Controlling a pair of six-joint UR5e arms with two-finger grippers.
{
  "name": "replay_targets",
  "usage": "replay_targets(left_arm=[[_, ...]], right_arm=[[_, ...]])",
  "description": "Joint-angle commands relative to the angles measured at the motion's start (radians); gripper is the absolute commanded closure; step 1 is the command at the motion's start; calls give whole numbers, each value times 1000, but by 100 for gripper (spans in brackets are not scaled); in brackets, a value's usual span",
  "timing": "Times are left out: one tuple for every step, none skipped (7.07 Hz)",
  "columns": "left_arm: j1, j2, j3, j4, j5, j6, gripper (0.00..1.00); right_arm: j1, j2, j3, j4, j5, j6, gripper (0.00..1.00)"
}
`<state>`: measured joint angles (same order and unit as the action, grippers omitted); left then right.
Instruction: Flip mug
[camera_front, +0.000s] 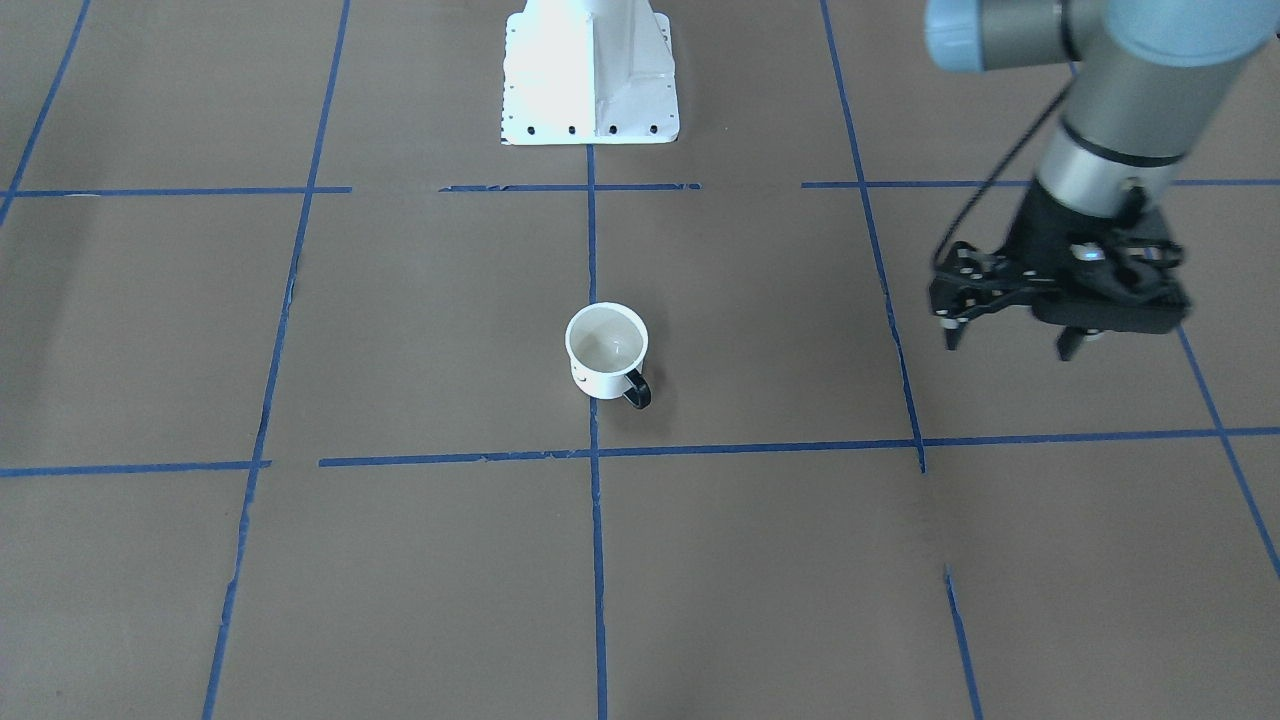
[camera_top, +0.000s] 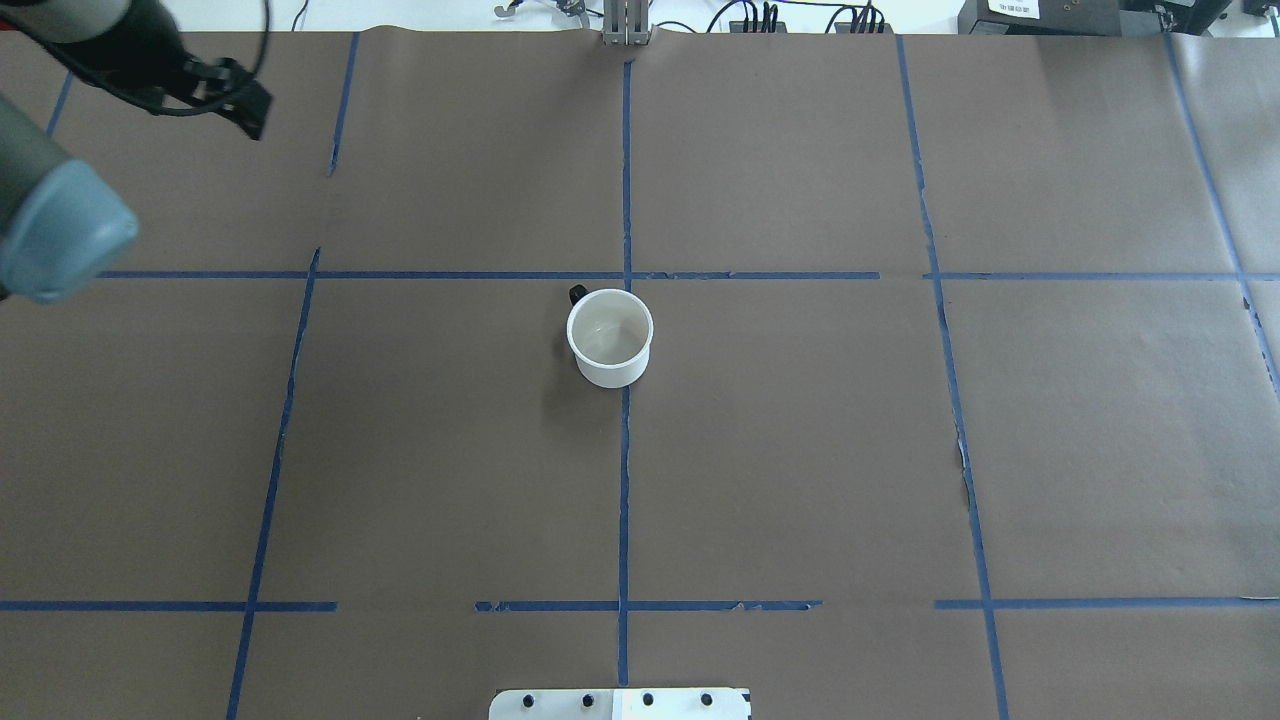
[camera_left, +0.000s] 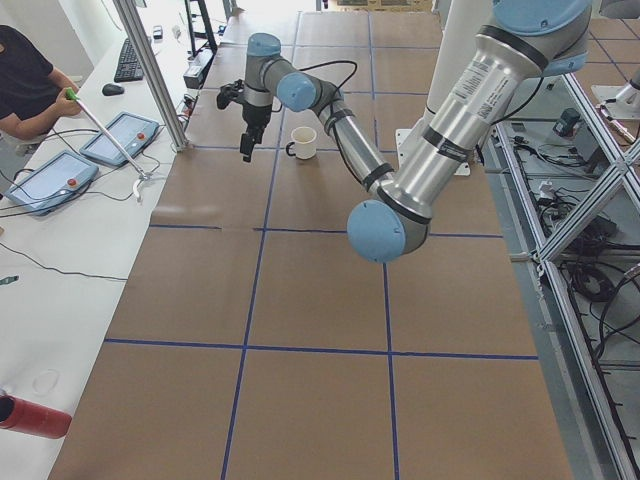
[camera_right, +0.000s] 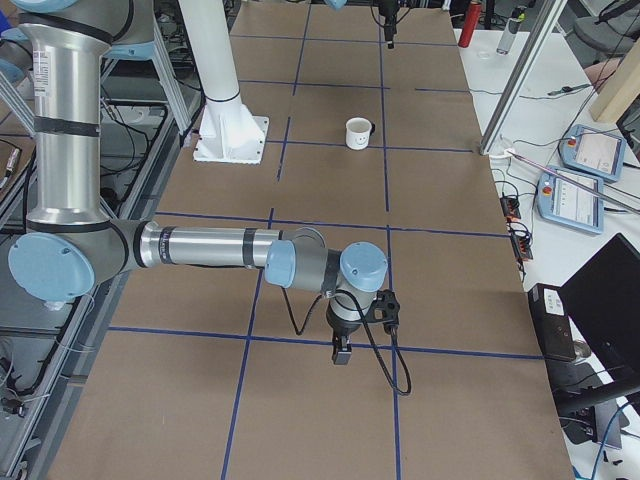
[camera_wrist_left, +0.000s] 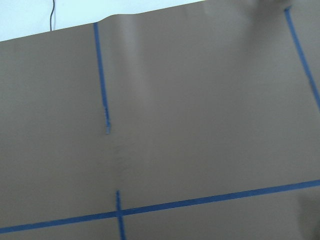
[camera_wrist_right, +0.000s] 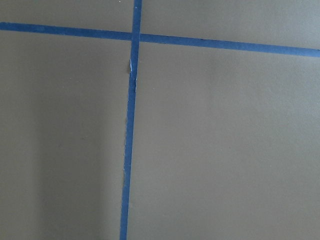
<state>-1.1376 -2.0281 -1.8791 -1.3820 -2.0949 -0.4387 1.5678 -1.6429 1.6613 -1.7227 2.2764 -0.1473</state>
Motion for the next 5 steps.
replay_targets(left_arm=[[-247,249,35,-57,-179,354,0],[-342,274,110,-52,-216,494,0],[-402,298,200,-49,-262,552,0],[-454,354,269,-72,-267,689,0],[-484,358,322,-74,-266,756,0]], right_arm=[[0,0,0,0,0,0,0],[0,0,0,0,0,0,0],[0,0,0,0,0,0,0],[0,0,0,0,0,0,0],[0,0,0,0,0,0,0]])
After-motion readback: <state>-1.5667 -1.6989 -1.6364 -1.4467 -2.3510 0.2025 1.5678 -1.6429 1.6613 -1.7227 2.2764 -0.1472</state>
